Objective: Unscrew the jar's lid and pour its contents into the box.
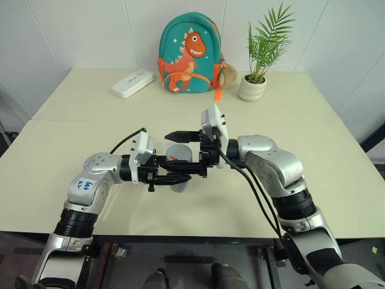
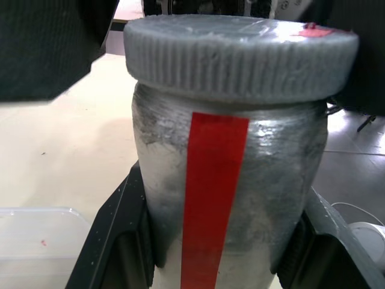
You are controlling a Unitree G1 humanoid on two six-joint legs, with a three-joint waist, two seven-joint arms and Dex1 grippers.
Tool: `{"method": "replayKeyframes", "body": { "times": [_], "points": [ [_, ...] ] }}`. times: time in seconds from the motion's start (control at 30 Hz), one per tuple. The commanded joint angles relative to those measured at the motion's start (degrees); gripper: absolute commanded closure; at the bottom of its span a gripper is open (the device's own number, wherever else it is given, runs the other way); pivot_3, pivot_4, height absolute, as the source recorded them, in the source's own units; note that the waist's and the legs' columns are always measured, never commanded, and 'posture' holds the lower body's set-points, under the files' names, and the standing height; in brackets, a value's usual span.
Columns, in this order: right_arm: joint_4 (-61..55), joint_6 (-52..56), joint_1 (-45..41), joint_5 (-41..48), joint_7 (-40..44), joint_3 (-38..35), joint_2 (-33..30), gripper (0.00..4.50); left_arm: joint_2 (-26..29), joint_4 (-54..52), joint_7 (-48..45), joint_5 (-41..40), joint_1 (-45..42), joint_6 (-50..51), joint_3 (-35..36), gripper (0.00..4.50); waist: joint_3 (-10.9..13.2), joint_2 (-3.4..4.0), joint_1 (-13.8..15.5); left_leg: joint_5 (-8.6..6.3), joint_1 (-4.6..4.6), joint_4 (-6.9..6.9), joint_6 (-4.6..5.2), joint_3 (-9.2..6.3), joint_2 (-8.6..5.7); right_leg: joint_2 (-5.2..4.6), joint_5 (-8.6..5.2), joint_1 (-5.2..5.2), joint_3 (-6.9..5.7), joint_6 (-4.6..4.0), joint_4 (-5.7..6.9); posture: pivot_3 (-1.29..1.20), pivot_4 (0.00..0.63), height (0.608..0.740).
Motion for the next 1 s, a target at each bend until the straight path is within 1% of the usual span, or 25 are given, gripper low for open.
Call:
{"method": "replayKeyframes", "body": {
  "times": [0.03, 0.13, 0.23, 0.33, 0.47, 0.63, 0.8, 0.93, 1.0],
  "points": [
    [-1.02, -1.41, -1.23, 0.45, -1.68, -1.28, 1.42, 0.01, 0.29, -2.62, 0.32, -1.24, 0.92, -0.03, 1.58, 2.53, 0.00, 0.00, -0.02, 0.00, 0.00, 0.00, 0.00, 0.00, 0.00, 0.00, 0.00, 0.00, 0.00, 0.00, 0.00, 0.00, 0.150, 0.740],
    [-0.41, -1.50, -1.47, 0.57, -2.58, -2.08, 1.89, 0.01, -0.17, -2.64, 0.96, -1.24, 0.90, 0.29, 1.88, 2.53, 0.00, 0.00, 0.07, 0.00, 0.00, 0.00, 0.00, -0.01, 0.00, 0.00, 0.00, 0.00, 0.00, 0.00, 0.00, 0.00, 0.150, 0.740],
    [0.90, -2.65, -1.09, -0.27, -2.98, -2.83, 0.88, 0.01, -0.17, -2.84, 1.34, -1.34, 1.33, 0.28, 2.05, 2.53, 0.00, 0.00, 0.09, 0.00, 0.00, 0.01, 0.00, -0.01, 0.00, 0.00, 0.00, 0.01, 0.00, 0.00, 0.01, 0.00, 0.150, 0.740],
    [2.07, -3.64, -0.32, -0.36, -2.27, -4.81, -2.08, 0.01, -0.04, -3.11, 1.68, -1.40, 2.05, 0.22, 2.30, 2.53, 0.00, 0.00, 0.12, 0.00, 0.00, 0.01, 0.00, 0.00, 0.00, 0.00, 0.00, 0.01, 0.00, 0.00, 0.00, 0.00, 0.150, 0.740],
    [4.81, -6.42, 1.25, -2.08, -0.12, -5.84, -8.34, 0.01, 0.08, -3.26, 2.27, -1.79, 2.08, 0.57, 2.72, 2.53, 0.00, 0.00, 0.21, 0.00, -0.01, 0.01, 0.00, 0.00, 0.00, 0.00, 0.00, 0.01, 0.00, 0.00, -0.03, 0.00, 0.150, 0.740],
    [6.71, -7.09, 1.62, -0.67, 1.21, -7.53, -12.11, 0.01, 0.14, -3.50, 3.19, -2.44, 2.12, 2.03, 3.35, 2.53, 0.00, 0.00, 0.07, 0.01, 0.01, 0.01, 0.01, 0.01, 0.00, 0.00, 0.00, 0.01, 0.00, 0.00, 0.01, 0.00, 0.150, 0.740],
    [3.70, -3.66, 3.04, 4.07, 3.33, -9.99, -12.81, 0.01, 0.68, -3.99, 2.95, -2.55, 2.90, 2.50, 4.11, 2.53, 0.00, 0.00, -0.02, 0.01, 0.00, 0.00, 0.02, 0.01, 0.00, 0.00, -0.01, 0.01, 0.01, -0.02, -0.02, 0.00, 0.150, 0.740],
    [-0.24, 0.03, 3.61, 7.92, 5.99, -9.37, -12.61, 0.01, 0.98, -3.82, 3.06, -2.27, 3.05, 2.35, 4.44, 2.53, 0.00, 0.00, -0.33, 0.01, 0.01, -0.01, 0.02, 0.01, 0.01, 0.01, -0.02, 0.00, 0.02, -0.03, 0.00, 0.00, 0.150, 0.740],
    [-2.23, 1.80, 3.18, 9.91, 5.96, -9.01, -11.38, 0.01, 1.00, -3.72, 3.19, -2.11, 2.99, 2.15, 4.52, 2.53, 0.00, 0.00, -0.31, 0.01, 0.01, 0.00, 0.02, 0.00, 0.01, 0.01, -0.02, 0.01, 0.02, -0.03, 0.02, 0.00, 0.150, 0.740]
  ]
}}
